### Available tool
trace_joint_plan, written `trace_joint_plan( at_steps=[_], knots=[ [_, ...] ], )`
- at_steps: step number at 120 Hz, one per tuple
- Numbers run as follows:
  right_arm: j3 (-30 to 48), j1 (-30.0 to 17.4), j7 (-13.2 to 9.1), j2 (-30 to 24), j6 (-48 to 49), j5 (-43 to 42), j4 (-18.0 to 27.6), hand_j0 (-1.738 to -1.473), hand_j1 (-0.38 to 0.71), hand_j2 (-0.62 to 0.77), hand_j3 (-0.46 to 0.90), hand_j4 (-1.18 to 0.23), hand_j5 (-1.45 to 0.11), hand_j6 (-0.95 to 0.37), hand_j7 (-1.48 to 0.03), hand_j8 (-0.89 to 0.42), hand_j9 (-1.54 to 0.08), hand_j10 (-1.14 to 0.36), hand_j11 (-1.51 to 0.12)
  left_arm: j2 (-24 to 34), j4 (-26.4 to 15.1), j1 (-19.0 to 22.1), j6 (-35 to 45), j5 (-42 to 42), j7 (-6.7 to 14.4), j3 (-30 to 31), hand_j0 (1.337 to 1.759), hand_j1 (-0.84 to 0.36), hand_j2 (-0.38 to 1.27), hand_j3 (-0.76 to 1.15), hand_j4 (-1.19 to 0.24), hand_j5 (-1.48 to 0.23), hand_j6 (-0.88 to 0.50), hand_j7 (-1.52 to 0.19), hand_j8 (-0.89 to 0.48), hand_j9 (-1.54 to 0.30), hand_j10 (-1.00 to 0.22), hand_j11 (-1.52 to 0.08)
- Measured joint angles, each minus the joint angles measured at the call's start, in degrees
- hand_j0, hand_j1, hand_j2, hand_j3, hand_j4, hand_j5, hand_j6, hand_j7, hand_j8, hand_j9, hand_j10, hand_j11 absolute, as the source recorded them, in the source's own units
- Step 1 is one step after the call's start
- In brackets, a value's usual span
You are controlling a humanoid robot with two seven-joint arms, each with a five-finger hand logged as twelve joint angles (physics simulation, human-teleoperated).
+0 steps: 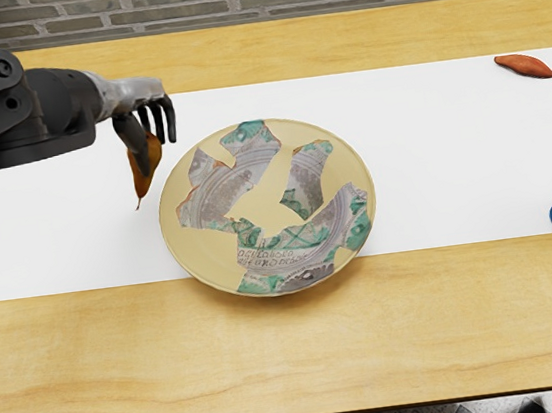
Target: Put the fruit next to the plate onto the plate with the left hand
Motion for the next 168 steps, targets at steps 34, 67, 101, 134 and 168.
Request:
trace_joint_plan(
  at_steps=[34,67,101,134,168],
  knots=[
    [0.0,0.2,0.0,0.0,0.0,0.0,-0.5,-1.658,-0.31,-0.01,0.00,-0.03,-0.04,-0.03,-0.04,-0.03,-0.04,-0.03,-0.04,-12.1,7.1,-3.8,-0.9,-1.5,0.0,0.0,1.656,-0.36,0.59,0.00,-0.75,-1.01,-0.58,-1.01,-0.50,-1.00,-0.74,-1.00],
    [-0.1,0.3,0.0,0.0,0.0,0.0,-0.6,-1.658,-0.31,-0.01,0.00,-0.03,-0.04,-0.03,-0.04,-0.03,-0.04,-0.03,-0.04,-22.4,15.8,-3.0,-1.7,-1.4,0.0,0.1,1.656,-0.40,0.70,0.00,-0.76,-1.01,-0.62,-1.01,-0.53,-1.00,-0.76,-1.00],
    [0.0,0.3,0.0,0.0,0.0,0.0,-0.6,-1.658,-0.31,-0.01,0.00,-0.03,-0.04,-0.03,-0.04,-0.03,-0.04,-0.03,-0.04,-25.2,20.4,-0.2,-3.5,-1.2,0.0,0.4,1.656,-0.39,0.66,0.00,-0.76,-1.02,-0.62,-1.01,-0.51,-1.00,-0.76,-1.00],
    [0.0,0.3,0.1,0.0,0.0,0.0,-0.6,-1.658,-0.31,-0.01,0.00,-0.03,-0.04,-0.03,-0.04,-0.03,-0.04,-0.03,-0.04,-26.7,20.9,2.2,-3.2,-1.1,0.0,0.3,1.657,-0.03,0.32,0.00,-0.38,-0.50,-0.33,-0.50,-0.28,-0.49,-0.38,-0.49],
    [0.0,0.3,0.0,0.0,0.0,0.0,-0.6,-1.658,-0.31,-0.01,0.00,-0.03,-0.04,-0.03,-0.04,-0.03,-0.04,-0.03,-0.04,-16.8,16.6,8.0,-7.8,-6.8,0.0,-7.7,1.658,0.25,0.08,0.00,-0.09,-0.12,-0.08,-0.12,-0.07,-0.12,-0.09,-0.12]
  ],
)
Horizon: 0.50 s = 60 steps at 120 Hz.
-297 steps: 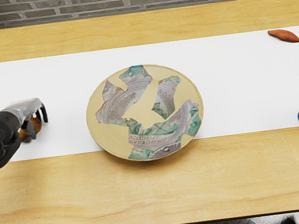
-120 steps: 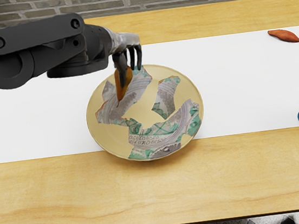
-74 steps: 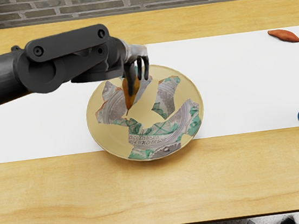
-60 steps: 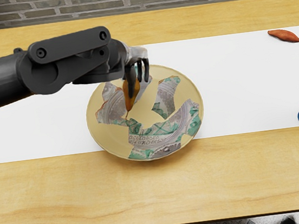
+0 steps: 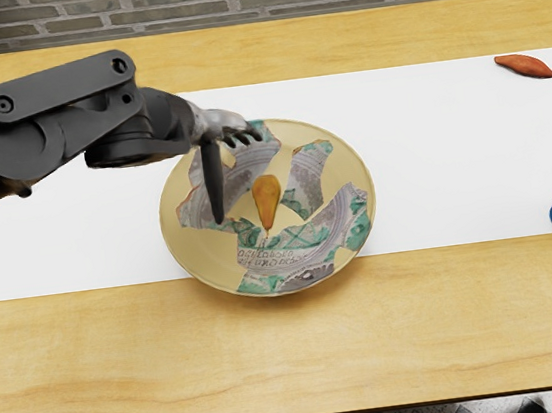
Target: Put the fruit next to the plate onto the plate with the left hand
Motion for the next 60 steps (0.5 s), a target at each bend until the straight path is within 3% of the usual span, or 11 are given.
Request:
trace_joint_plan(
  at_steps=[9,22,36,49,60],
  knots=[
    [0.0,0.1,0.0,0.0,0.0,0.0,0.0,-1.658,-0.31,-0.01,0.00,-0.03,-0.04,-0.03,-0.04,-0.03,-0.04,-0.03,-0.04,3.3,-1.3,4.3,-7.0,-2.6,0.0,-6.7,1.658,0.28,0.06,0.00,-0.07,-0.09,-0.06,-0.09,-0.05,-0.09,-0.07,-0.09],
    [0.0,0.2,0.0,0.0,0.0,0.0,0.1,-1.658,-0.31,-0.01,0.00,-0.03,-0.04,-0.03,-0.04,-0.03,-0.04,-0.03,-0.04,12.1,-2.3,6.2,-13.7,-9.3,0.0,-13.0,1.658,0.31,0.03,0.00,-0.04,-0.05,-0.04,-0.05,-0.03,-0.05,-0.04,-0.05],
    [0.0,0.4,0.0,0.0,0.0,0.0,0.1,-1.658,-0.31,-0.01,0.00,-0.03,-0.04,-0.03,-0.04,-0.03,-0.04,-0.03,-0.04,17.5,-2.6,11.1,-16.1,-15.5,0.0,-18.7,1.658,0.33,0.02,0.00,-0.02,-0.03,-0.02,-0.03,-0.02,-0.03,-0.02,-0.03],
    [0.0,0.5,0.0,0.0,0.0,0.0,0.1,-1.658,-0.31,-0.01,0.00,-0.03,-0.04,-0.03,-0.04,-0.03,-0.04,-0.03,-0.04,23.0,-2.6,12.5,-16.9,-20.9,0.0,-21.7,1.658,0.34,0.01,0.00,-0.01,-0.02,-0.01,-0.02,-0.01,-0.02,-0.01,-0.02],
    [0.0,0.6,0.0,0.0,0.0,0.0,0.1,-1.658,-0.31,-0.01,0.00,-0.03,-0.04,-0.03,-0.04,-0.03,-0.04,-0.03,-0.04,23.7,-2.5,12.8,-17.1,-23.3,0.0,-22.7,1.658,0.34,0.01,0.00,-0.01,-0.01,-0.01,-0.01,-0.01,-0.01,-0.01,-0.01]
  ],
)
